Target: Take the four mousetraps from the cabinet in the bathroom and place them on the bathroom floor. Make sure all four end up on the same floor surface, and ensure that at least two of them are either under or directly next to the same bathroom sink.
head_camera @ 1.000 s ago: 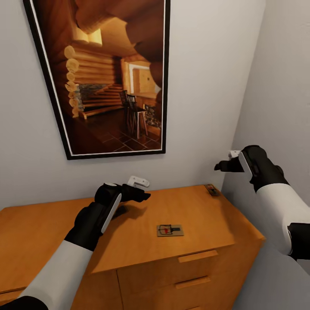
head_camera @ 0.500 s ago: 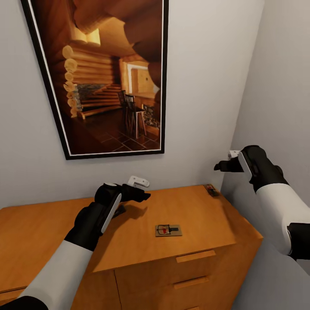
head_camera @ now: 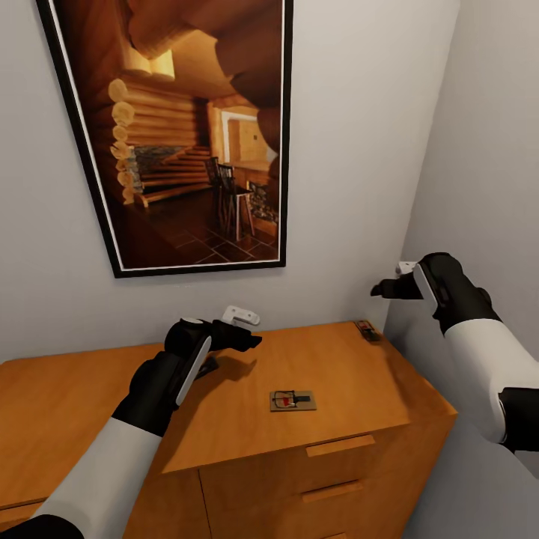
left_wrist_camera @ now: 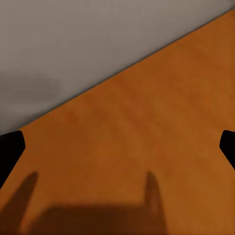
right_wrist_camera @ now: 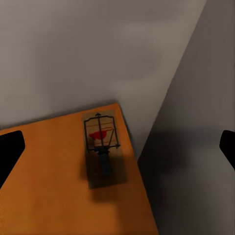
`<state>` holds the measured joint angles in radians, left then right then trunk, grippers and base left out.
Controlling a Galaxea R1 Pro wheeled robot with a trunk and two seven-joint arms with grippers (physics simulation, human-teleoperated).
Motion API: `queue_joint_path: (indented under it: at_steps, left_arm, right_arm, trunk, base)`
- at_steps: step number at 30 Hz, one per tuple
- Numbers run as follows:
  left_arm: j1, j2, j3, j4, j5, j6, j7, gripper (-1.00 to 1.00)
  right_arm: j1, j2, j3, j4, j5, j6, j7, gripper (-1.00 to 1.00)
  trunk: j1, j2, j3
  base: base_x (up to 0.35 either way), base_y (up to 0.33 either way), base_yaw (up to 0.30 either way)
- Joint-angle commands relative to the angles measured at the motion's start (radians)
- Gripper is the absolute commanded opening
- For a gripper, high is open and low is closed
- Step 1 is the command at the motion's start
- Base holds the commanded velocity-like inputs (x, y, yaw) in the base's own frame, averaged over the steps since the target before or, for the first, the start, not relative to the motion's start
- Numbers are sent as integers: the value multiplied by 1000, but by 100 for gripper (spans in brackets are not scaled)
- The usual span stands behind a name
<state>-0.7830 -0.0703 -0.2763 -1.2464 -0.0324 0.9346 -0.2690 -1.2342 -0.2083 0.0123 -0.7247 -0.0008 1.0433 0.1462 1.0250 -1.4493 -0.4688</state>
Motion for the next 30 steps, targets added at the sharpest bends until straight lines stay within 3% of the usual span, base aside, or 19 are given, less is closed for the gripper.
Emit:
queue_joint_path:
  at_steps: [1,14,30]
  left_arm:
    - [-1,0,0,0,-4,4,-4,100]
    - [-1,-1,0,1,-4,4,-4,100]
    - [-1,-1,0,1,-4,4,-4,100]
  right_arm:
    - [-1,0,1,-1,-1,4,3,100]
    - [-1,22,0,-2,-4,4,4,100]
    - [-1,23,-2,-2,5,4,3,100]
  trunk:
    - [0,-1,-1]
    - [0,-1,-1]
    - [0,-1,-1]
  base:
    - [0,0,0]
    - [0,0,0]
    - [0,0,0]
